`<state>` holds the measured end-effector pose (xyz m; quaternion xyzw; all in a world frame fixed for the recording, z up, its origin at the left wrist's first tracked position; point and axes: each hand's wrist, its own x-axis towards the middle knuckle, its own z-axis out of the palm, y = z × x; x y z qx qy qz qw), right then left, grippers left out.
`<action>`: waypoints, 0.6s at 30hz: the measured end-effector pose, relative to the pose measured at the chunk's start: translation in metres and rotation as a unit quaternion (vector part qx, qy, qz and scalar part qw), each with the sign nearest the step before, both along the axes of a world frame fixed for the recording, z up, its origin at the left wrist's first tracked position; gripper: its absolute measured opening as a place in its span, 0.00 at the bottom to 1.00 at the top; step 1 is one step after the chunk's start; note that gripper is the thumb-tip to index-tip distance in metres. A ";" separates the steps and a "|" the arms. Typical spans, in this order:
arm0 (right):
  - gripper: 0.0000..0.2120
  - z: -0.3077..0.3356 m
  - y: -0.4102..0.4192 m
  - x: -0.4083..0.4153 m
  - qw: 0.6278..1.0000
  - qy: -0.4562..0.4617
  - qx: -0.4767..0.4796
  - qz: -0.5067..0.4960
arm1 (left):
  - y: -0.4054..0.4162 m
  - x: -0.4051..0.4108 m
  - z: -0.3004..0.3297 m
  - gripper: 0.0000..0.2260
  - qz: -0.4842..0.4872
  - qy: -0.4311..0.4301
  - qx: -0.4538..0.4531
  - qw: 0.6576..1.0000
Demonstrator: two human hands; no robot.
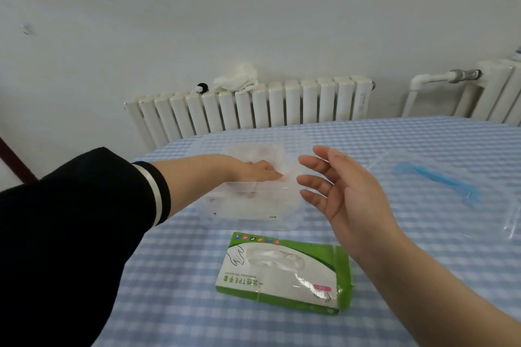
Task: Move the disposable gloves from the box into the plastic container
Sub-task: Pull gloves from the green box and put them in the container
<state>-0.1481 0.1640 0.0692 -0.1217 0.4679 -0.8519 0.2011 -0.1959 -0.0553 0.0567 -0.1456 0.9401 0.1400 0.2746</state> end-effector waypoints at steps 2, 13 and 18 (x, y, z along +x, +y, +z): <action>0.10 0.002 0.000 0.000 1.000 0.008 0.004 0.005 | -0.001 0.002 0.000 0.28 -0.029 -0.043 -0.021 0.998; 0.09 -0.001 0.001 -0.003 0.999 0.002 0.032 0.039 | -0.039 0.024 0.065 0.12 -0.072 0.094 0.045 0.992; 0.08 -0.011 -0.004 0.000 0.989 0.044 0.112 0.081 | -0.047 0.045 0.061 0.14 0.023 0.061 0.096 0.993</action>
